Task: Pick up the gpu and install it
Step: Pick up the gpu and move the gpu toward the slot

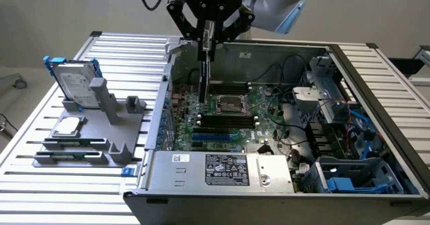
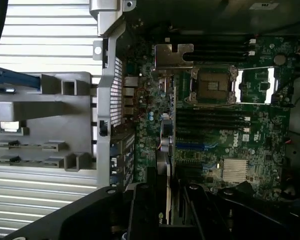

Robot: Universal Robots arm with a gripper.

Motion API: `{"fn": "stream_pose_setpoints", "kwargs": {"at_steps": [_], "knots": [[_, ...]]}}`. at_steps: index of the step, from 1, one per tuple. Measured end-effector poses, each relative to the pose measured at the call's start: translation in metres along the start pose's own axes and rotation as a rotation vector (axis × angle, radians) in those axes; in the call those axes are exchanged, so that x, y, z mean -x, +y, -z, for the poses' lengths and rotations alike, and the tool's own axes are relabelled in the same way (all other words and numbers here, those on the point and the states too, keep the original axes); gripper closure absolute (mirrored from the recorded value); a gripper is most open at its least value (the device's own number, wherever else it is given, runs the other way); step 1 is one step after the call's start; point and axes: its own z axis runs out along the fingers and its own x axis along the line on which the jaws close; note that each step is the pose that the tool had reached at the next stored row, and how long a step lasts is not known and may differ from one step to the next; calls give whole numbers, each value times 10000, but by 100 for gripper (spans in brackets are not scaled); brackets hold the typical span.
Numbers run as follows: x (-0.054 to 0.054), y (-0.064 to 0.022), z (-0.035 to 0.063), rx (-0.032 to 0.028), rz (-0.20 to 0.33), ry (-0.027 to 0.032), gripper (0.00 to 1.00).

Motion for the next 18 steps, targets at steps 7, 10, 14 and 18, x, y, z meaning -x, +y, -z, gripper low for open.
{"fn": "stream_pose_setpoints", "kwargs": {"at_steps": [7,10,14,18], "knots": [[330,45,-98,1,0,1,74],[473,67,-141,1,-1,1,74],[563,72,-196,3,-3,0,74],[564,72,-195,4,-3,7,74]]}}
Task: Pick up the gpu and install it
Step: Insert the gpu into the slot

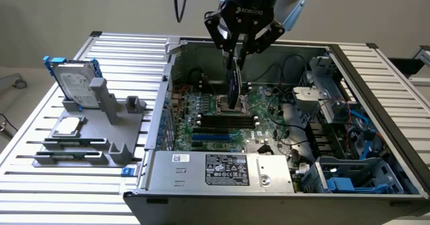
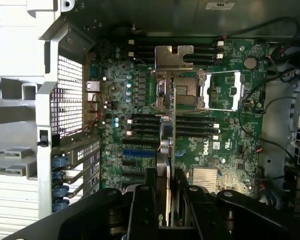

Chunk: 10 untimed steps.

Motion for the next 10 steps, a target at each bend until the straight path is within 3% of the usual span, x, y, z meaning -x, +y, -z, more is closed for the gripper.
{"fn": "stream_pose_setpoints", "kwargs": {"at_steps": [10], "knots": [[0,0,0,0,0,0,74]]}}
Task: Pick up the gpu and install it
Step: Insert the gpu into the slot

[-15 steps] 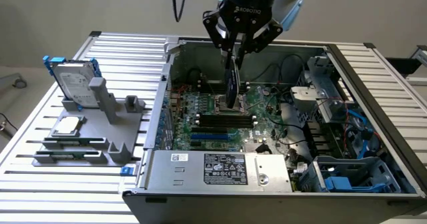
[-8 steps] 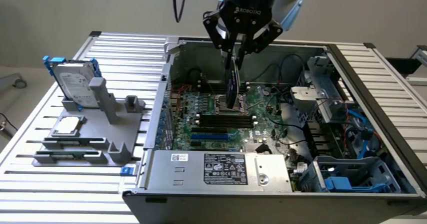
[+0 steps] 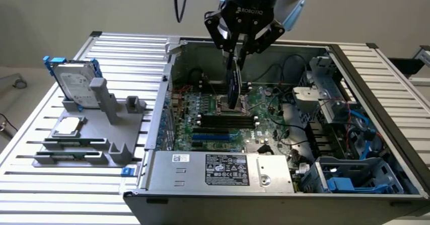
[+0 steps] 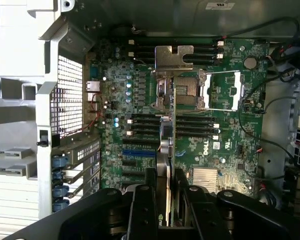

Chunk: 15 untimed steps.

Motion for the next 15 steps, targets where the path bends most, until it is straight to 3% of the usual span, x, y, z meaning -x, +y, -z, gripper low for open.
{"fn": "stream_pose_setpoints", "kwargs": {"at_steps": [5,15], "knots": [[4,0,-3,-7,305,-6,74],[7,0,-44,-88,1947,-191,74]]}}
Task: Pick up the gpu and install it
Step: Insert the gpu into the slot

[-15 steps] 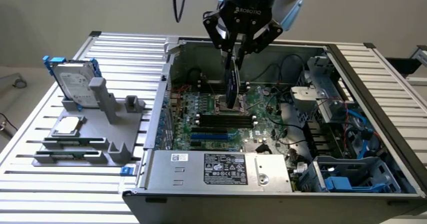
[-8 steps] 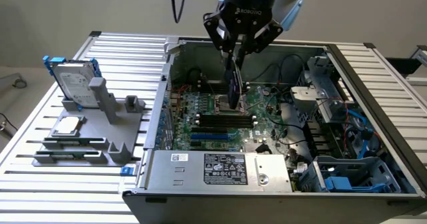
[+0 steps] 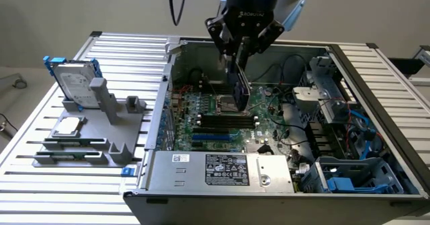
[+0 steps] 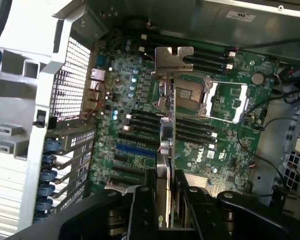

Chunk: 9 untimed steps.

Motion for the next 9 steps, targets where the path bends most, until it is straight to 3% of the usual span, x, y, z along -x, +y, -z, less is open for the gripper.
{"fn": "stream_pose_setpoints", "kwargs": {"at_steps": [9], "knots": [[3,-1,-47,-31,1529,-147,74]]}}
